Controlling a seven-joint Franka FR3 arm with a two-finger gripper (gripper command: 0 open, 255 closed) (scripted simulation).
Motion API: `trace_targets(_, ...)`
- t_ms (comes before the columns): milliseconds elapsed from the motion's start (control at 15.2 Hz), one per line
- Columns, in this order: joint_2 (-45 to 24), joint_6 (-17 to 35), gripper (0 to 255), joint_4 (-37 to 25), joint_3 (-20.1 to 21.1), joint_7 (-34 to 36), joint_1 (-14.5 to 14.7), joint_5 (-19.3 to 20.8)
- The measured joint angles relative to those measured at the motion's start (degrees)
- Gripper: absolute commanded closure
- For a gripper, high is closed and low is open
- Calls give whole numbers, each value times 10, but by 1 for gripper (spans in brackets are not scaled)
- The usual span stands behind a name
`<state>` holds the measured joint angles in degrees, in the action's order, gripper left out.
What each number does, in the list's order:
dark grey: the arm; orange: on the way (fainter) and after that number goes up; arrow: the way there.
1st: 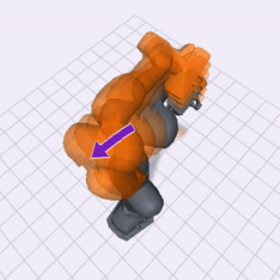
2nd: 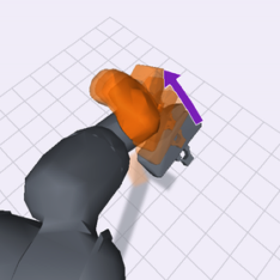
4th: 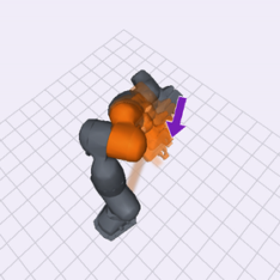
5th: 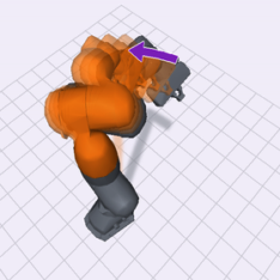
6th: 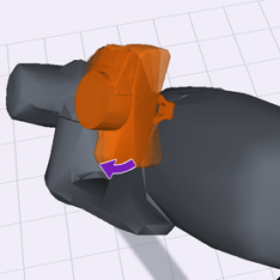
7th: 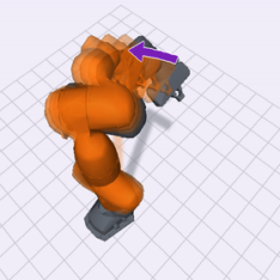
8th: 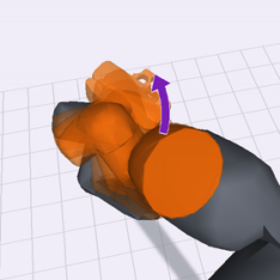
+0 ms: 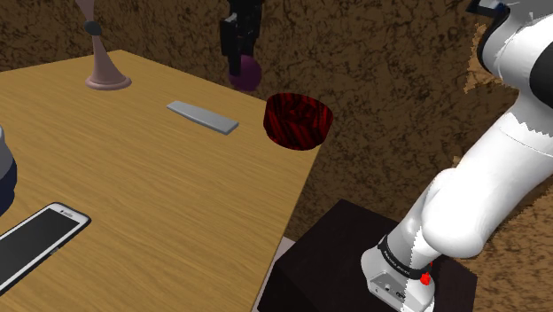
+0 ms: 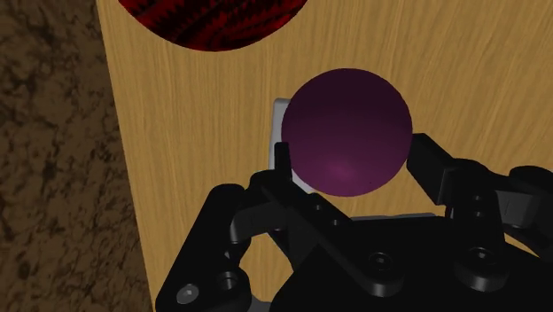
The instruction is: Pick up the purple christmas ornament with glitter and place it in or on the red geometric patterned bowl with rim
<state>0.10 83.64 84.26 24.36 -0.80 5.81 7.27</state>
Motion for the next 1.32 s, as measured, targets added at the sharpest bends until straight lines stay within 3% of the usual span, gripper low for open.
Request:
trace_targets(528,139,24,255,143,-69,-112,-44,-41)
trace_targets(594,140,24,0,143,-69,-112,-44,-41)
trace_targets(726,151,27,0,157,-78,-117,-45,-58)
trace_targets(990,228,45,0,257,-138,-148,-49,-170)
trace_targets(1320,249,74,0,309,-145,-154,-46,-195)
